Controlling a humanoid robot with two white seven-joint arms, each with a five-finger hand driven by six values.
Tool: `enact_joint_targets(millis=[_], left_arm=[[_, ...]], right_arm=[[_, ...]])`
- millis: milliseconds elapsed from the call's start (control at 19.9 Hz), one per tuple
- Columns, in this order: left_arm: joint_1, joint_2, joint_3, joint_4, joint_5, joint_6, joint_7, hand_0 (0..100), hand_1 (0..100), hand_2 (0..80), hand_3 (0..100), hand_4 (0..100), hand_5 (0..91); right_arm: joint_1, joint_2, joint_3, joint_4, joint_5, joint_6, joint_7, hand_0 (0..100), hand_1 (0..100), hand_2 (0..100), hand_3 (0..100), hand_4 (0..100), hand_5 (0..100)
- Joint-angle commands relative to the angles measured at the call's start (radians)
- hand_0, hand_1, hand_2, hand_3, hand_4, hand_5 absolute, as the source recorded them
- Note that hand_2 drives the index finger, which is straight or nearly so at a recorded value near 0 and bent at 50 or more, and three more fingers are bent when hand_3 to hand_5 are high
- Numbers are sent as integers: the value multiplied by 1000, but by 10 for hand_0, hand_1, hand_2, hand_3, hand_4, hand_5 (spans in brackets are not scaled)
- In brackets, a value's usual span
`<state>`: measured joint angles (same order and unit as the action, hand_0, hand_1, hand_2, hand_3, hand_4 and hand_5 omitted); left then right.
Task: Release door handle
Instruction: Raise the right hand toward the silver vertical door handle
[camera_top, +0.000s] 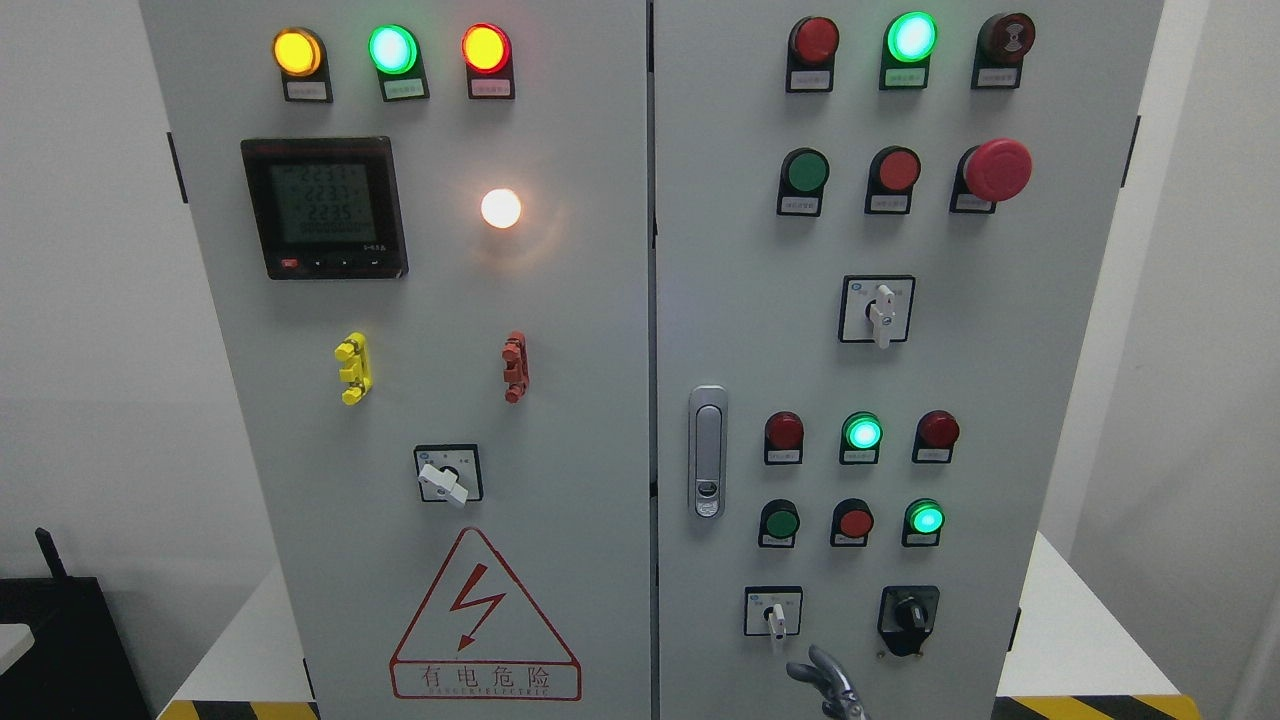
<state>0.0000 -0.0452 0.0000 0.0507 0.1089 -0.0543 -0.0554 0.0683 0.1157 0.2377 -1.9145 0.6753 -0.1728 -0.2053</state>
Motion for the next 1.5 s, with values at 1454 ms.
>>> enact_joint_targets(millis=[1454], left_arm=[[-26,1,17,0,0,1,0,120,389,0,0,0,0]], right_arm=[[-338,18,138,127,768,374,156,322,282,0,1000,1000,1000]])
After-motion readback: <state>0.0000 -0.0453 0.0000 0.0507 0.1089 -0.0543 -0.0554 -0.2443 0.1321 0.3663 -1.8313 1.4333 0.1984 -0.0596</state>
